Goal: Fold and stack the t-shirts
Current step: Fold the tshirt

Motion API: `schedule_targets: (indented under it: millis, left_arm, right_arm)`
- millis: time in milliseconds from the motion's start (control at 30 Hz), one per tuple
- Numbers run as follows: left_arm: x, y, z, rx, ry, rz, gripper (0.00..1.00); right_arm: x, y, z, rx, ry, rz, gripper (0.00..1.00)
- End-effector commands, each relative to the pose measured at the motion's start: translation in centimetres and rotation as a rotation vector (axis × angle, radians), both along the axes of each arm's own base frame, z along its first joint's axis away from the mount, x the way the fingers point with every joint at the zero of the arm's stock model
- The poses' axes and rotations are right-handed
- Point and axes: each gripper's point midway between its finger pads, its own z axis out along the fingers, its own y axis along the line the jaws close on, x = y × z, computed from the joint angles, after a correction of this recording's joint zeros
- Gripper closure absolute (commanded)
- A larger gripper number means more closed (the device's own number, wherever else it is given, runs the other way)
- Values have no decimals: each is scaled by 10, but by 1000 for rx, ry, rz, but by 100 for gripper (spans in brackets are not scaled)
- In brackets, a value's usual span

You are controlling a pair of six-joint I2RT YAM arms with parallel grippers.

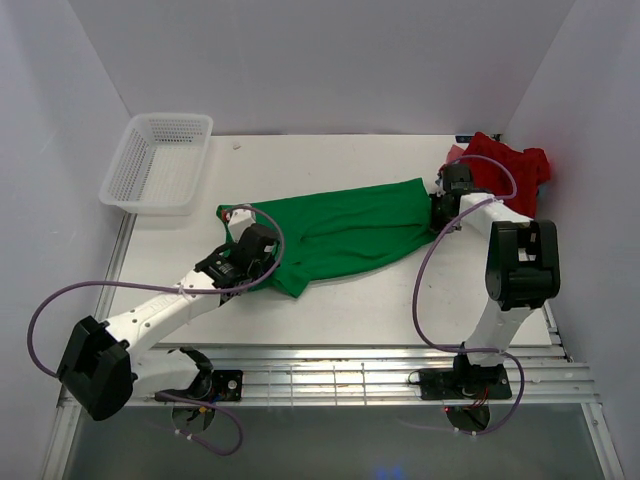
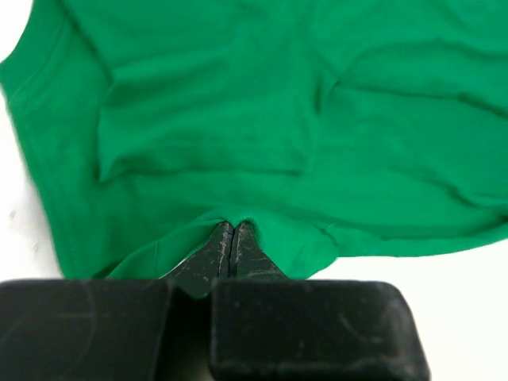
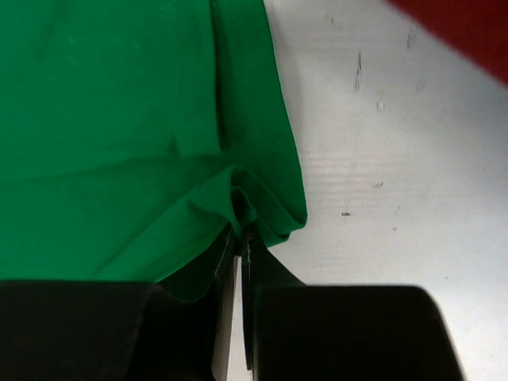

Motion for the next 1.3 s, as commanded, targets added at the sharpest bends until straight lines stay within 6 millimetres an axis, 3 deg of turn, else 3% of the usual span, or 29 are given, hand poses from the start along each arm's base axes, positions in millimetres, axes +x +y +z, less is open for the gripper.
schedule_targets:
  millis: [0,167,267,667,1100,1267]
  left_arm:
    - [34,-15,42,-55,-111,-59,100]
    - [57,-9,56,-64,-133,-55,100]
    - [68,1,57,-76,-133,-47,100]
    - [95,14,31,-79,-82,-72,100]
    - [115,34,31,-95,-84,-39,100]
    - [120,40,25,-102,-73,-37,100]
  right_arm:
    - [21,3,14,10,-23,28,92]
    - [42,4,29,4,-49,40,92]
    - [53,5,27,2,-39,46,92]
    - [83,10,23,11,-40,72,92]
    - [104,11,36,-3,-73,79,92]
    - [112,13,32,-2,-59,85,92]
